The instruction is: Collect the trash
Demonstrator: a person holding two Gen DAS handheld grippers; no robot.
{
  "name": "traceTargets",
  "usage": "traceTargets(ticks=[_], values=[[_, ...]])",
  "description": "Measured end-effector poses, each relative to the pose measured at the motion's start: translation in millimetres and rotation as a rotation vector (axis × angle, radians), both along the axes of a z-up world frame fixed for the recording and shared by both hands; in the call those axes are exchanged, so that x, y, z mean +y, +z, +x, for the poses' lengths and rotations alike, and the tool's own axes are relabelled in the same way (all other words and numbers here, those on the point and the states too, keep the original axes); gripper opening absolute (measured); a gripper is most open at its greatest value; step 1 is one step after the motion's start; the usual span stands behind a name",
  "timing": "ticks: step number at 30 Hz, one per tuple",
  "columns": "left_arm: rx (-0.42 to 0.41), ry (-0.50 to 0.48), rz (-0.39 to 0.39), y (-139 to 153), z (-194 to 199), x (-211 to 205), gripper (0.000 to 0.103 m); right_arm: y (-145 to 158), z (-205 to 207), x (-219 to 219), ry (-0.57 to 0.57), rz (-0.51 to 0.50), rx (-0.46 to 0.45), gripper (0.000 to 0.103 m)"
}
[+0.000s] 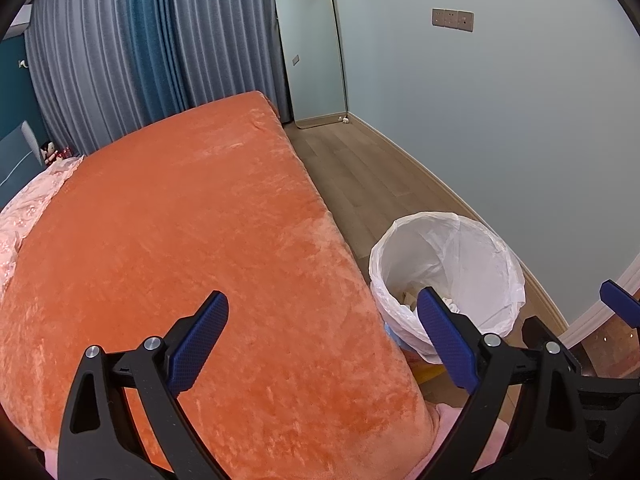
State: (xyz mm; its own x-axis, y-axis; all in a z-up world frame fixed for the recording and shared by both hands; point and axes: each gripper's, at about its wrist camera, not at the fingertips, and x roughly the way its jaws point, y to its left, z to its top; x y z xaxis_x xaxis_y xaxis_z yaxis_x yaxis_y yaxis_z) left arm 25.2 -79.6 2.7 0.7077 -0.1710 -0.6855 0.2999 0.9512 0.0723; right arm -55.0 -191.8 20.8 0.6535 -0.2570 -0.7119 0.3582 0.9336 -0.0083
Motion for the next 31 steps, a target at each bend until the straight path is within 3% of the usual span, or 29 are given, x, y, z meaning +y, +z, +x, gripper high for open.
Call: traceTargets(ticks=[31], values=[[0.003,-0.008,-0.007,2.9,3.6,3.4,0.091,2.0,4.6,-1.3,0.003,-0.006,-0.007,0.096]])
